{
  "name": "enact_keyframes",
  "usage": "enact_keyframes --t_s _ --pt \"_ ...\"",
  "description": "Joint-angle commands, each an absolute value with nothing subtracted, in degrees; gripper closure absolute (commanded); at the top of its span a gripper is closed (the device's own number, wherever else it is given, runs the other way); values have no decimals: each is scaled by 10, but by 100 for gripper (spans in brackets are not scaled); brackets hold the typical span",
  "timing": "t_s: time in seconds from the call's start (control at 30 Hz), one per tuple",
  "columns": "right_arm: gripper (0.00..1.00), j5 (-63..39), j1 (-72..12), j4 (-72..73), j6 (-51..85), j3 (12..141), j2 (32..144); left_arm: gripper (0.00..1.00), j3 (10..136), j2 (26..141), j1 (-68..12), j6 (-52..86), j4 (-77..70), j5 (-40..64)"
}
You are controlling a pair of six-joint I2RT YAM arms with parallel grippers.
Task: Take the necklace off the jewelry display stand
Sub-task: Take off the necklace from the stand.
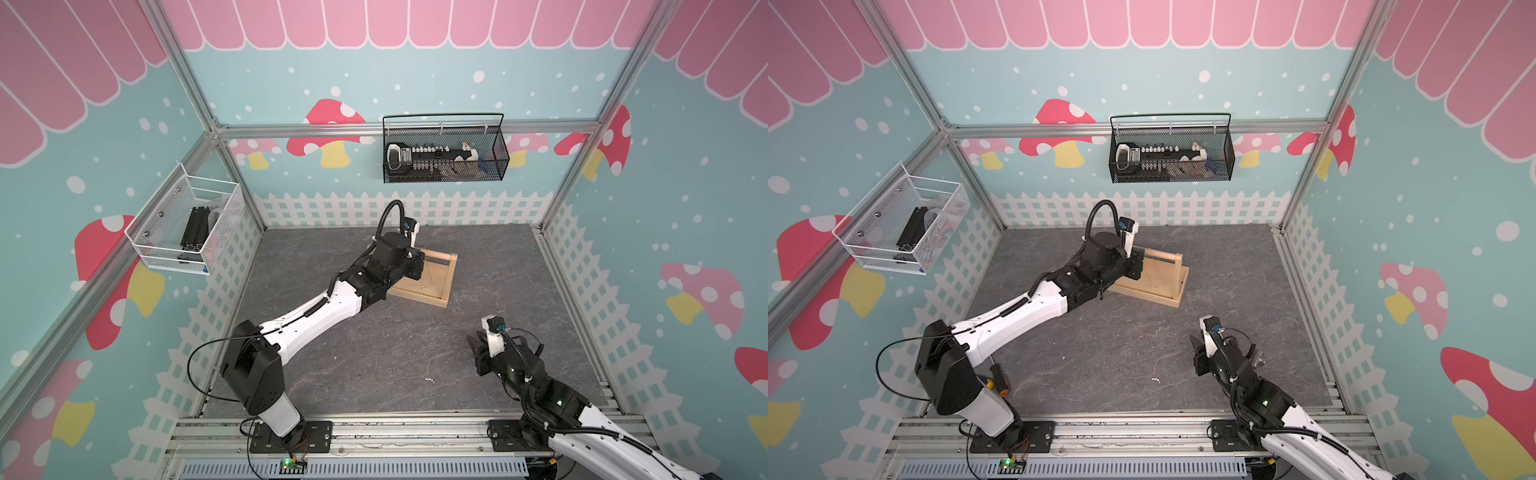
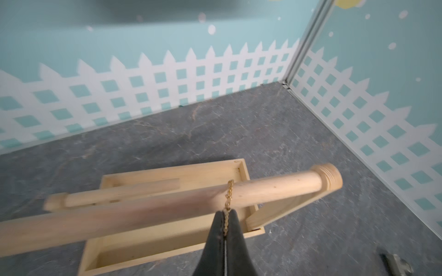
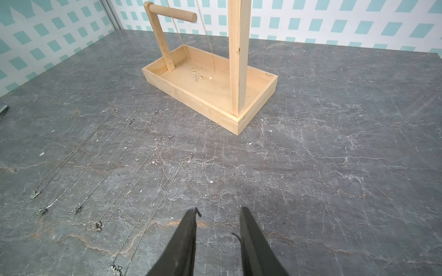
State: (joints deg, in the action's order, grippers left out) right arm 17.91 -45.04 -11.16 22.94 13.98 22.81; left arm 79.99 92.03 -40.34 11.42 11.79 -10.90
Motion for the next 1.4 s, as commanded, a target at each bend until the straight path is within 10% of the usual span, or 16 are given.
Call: enact_keyframes --t_s 0.0,0.77,1.37 --pt "68 175 -448 -111 230 134 226 100 809 889 -387 78 178 -211" --pt "68 187 -448 -118 232 134 212 100 809 815 -362 57 292 -374" --pt "69 283 -448 -186 265 134 128 100 697 624 -453 159 275 3"
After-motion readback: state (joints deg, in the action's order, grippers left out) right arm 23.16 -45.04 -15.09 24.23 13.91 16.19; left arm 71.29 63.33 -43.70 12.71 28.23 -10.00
